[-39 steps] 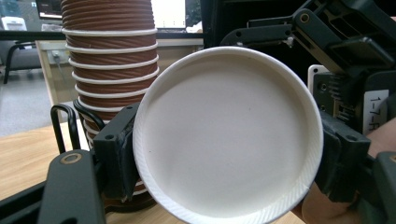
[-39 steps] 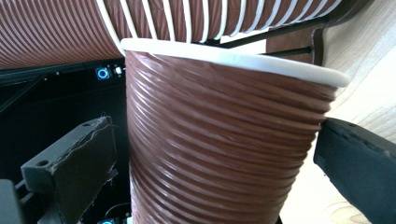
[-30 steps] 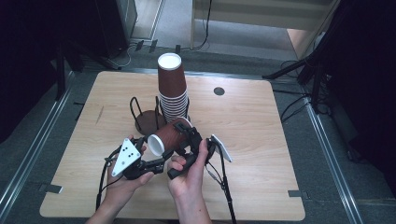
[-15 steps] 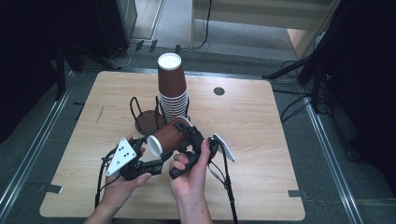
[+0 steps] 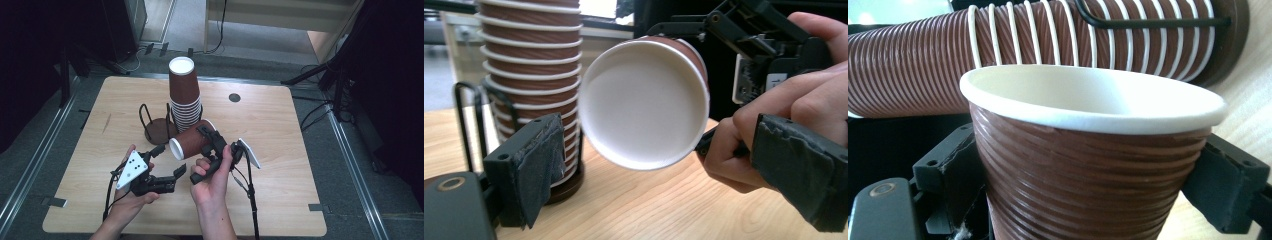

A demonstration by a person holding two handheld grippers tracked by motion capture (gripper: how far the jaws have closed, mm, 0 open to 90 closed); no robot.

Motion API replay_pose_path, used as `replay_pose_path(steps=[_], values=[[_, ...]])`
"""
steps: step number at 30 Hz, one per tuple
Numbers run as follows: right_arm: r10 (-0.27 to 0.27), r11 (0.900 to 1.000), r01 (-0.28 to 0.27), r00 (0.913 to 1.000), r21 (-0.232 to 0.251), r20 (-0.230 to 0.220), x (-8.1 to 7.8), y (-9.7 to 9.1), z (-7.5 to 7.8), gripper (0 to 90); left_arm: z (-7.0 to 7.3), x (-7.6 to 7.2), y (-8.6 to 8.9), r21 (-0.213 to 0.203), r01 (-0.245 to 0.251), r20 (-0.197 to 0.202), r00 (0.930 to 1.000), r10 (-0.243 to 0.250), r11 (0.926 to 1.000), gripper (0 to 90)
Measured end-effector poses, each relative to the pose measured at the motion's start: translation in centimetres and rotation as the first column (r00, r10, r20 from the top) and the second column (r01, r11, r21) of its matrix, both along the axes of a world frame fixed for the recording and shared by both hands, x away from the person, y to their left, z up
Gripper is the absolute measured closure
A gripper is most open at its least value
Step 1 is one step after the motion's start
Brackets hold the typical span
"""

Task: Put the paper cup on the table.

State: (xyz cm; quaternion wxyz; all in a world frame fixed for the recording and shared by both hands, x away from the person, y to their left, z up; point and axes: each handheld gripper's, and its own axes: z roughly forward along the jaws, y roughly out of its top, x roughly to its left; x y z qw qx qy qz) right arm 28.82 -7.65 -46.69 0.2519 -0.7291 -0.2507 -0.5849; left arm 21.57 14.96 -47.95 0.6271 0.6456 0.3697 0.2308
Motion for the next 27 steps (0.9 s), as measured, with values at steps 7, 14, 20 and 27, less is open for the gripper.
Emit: replay_pose_path(steps=[7, 14, 20, 27], values=[[-0.004, 0.9994, 0.005, 0.9993, -0.033, 0.036, 0.5, 0.0, -0.1, 12.8, -0.3, 0.4, 1.0, -0.018, -0.017, -0.030, 0.9994, 0.016, 0.9997, 0.0], [-0.028, 0.9978, 0.034, 0.9948, -0.057, 0.098, 0.5, -0.9, 0.5, 12.8, -0.6, 0.3, 1.0, 0.002, -0.015, -0.050, 0.9986, 0.015, 0.9999, 0.0], [-0.037, 0.9907, 0.056, 0.9880, -0.124, 0.150, 0.5, -1.4, 1.2, 12.8, -0.9, 0.2, 1.5, 0.003, -0.020, -0.062, 0.9979, 0.020, 0.9998, 0.0], [-0.047, 0.9830, 0.077, 0.9832, -0.167, 0.176, 0.6, -1.9, 1.3, 12.9, -1.1, 0.3, 2.4, -0.001, -0.046, -0.077, 0.9959, 0.046, 0.9989, 0.0]])
